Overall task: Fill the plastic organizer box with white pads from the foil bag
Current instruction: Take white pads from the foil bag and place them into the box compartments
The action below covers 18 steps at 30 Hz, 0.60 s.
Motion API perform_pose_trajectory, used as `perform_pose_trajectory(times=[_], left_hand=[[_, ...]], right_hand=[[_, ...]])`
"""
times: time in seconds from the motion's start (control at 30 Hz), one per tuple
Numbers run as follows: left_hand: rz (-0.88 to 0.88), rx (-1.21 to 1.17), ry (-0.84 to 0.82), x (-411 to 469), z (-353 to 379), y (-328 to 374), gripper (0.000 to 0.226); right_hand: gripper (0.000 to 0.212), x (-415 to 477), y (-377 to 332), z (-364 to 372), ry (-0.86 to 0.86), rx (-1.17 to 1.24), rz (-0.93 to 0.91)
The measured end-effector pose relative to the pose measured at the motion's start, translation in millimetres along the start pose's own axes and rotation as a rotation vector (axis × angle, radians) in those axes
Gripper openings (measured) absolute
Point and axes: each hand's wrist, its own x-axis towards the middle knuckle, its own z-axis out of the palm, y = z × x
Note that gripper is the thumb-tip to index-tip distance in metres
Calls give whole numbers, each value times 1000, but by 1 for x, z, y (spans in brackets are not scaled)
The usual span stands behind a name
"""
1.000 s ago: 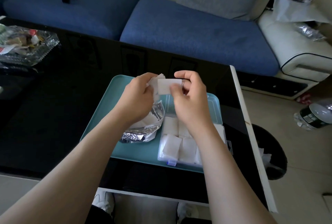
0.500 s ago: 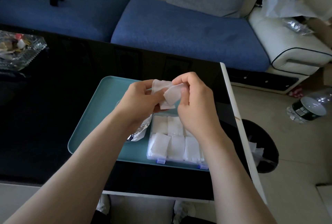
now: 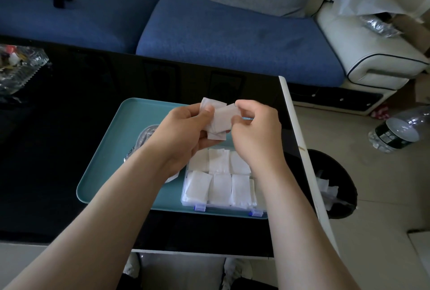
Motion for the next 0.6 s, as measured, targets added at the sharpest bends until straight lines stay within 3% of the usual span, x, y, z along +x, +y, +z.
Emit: perform_pose_trajectory(times=[0.27,0.37,0.6], left_hand=[[-55,-49,3,-1,-4,3,36],[-83,-45,42,-2,-5,5,38],[-132,-110,39,-6,-7,10,36]], right_hand=[[32,-1,-3,-3,119,104,-48],[38,2,-6,-6,160,188,-30],[40,-2,-15,-3,-100,173,-88]])
